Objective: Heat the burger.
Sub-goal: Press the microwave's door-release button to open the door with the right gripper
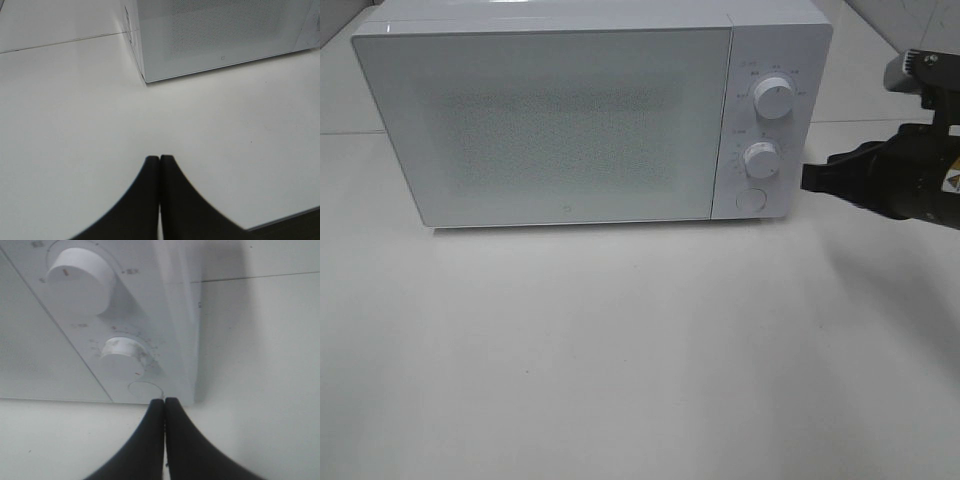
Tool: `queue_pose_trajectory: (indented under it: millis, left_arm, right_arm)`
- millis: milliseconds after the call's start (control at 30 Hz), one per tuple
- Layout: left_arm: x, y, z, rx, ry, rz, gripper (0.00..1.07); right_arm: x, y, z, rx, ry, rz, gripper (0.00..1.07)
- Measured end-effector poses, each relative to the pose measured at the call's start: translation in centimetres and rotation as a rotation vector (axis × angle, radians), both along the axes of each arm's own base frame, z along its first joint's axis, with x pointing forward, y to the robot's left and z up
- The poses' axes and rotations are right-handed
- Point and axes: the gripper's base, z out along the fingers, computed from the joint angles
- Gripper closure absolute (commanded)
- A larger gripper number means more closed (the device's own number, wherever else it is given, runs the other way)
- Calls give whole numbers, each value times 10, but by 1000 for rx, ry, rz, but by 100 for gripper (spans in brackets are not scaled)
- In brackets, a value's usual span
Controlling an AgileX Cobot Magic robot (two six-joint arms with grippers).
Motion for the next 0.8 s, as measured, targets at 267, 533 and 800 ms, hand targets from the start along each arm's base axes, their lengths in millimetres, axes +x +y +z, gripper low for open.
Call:
queue_pose_trajectory:
  millis: [267,533,800]
  left_arm:
    - [0,0,0,0,0,0,107]
    - [0,0,0,0,0,0,107]
    - [0,0,0,0,0,0,107]
  right_arm:
    - [-3,38,-24,60,40,123,107]
    - [-5,51,-47,172,135,112,107]
    - [3,55,-55,477,284,-53,107]
